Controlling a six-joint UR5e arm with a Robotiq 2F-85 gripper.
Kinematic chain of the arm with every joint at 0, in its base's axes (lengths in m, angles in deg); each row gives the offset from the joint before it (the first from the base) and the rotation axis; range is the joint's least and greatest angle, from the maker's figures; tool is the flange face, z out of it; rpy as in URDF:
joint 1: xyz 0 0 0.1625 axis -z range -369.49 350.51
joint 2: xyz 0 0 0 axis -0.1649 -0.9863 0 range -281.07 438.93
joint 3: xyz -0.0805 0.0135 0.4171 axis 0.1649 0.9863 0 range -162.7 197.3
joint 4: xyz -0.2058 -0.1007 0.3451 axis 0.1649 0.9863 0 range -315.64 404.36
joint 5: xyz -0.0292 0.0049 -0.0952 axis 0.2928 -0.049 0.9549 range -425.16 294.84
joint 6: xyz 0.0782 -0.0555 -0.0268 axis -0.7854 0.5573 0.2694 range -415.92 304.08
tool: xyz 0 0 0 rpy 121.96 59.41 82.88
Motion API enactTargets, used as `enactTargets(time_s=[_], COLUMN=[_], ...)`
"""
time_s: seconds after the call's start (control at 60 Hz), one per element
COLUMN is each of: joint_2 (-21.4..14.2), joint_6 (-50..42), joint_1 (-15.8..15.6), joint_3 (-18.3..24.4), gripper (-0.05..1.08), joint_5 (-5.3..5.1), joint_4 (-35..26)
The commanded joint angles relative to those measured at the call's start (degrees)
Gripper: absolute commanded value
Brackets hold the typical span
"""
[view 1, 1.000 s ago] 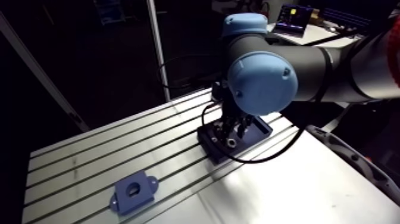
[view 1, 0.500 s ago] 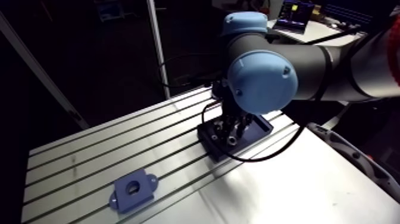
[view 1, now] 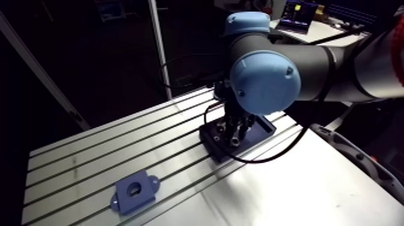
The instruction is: Pick up the bearing and press it into the housing until flush.
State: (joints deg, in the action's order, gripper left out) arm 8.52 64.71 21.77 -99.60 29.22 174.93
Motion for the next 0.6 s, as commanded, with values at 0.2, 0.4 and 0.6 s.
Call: enactTargets(time_s=[0.2,0.4,0.6], joint_2=[-0.03,-0.2,-0.45], joint_6=[0.0,0.0,0.0], joint_1=[0.02,-0.05,-0.05], joint_3=[-0.04,-0.04,-0.06], gripper=[0.52,0.56,0.58], joint_5=[0.15,0.15,0.15], joint_4=[0.0,0.0,0.0])
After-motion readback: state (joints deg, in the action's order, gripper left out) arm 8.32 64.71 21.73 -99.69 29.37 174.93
